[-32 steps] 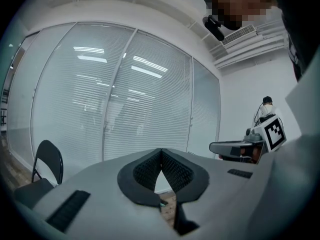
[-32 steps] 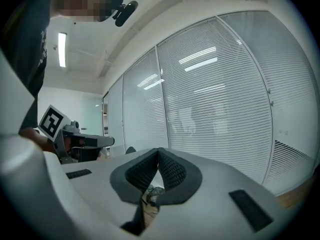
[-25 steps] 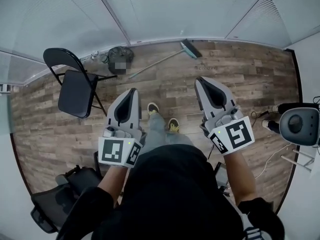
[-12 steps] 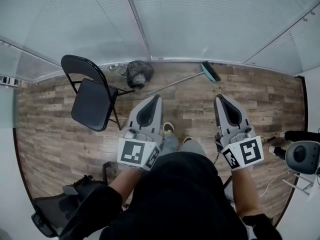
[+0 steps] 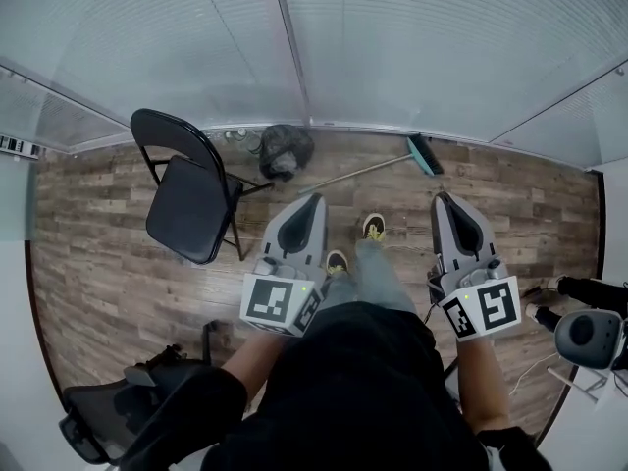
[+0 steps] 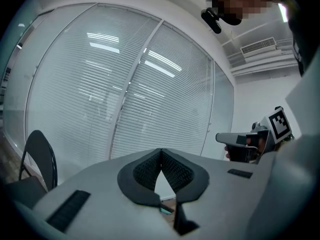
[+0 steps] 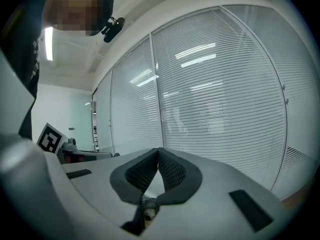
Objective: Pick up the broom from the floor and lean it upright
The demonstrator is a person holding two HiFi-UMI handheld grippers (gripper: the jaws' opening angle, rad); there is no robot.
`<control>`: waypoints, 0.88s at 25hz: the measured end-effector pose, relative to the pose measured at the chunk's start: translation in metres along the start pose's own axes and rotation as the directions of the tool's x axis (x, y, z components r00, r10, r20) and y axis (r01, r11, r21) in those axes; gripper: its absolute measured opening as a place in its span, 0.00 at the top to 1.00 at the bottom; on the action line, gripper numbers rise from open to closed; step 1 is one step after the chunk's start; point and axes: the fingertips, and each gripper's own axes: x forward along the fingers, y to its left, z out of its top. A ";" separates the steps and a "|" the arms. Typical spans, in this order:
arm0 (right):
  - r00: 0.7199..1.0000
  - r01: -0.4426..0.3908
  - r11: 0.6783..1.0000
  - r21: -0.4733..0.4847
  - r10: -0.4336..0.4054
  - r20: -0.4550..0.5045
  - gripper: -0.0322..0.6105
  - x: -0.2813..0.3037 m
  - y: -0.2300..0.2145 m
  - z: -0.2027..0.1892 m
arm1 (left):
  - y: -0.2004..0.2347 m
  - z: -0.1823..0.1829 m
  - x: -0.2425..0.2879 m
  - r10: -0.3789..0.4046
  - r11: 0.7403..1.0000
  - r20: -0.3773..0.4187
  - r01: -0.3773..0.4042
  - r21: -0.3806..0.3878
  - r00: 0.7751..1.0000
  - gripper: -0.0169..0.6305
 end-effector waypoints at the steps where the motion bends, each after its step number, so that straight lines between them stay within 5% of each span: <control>1: 1.000 -0.004 1.000 0.002 0.004 -0.001 0.92 0.006 -0.003 0.000 | 0.004 0.000 0.004 0.005 1.000 -0.001 -0.005 0.000 1.000 0.94; 22: 0.994 -0.108 0.992 -0.067 0.106 -0.035 0.92 0.180 -0.165 -0.004 | 0.057 0.041 0.225 0.105 0.991 -0.031 -0.102 0.083 0.994 0.94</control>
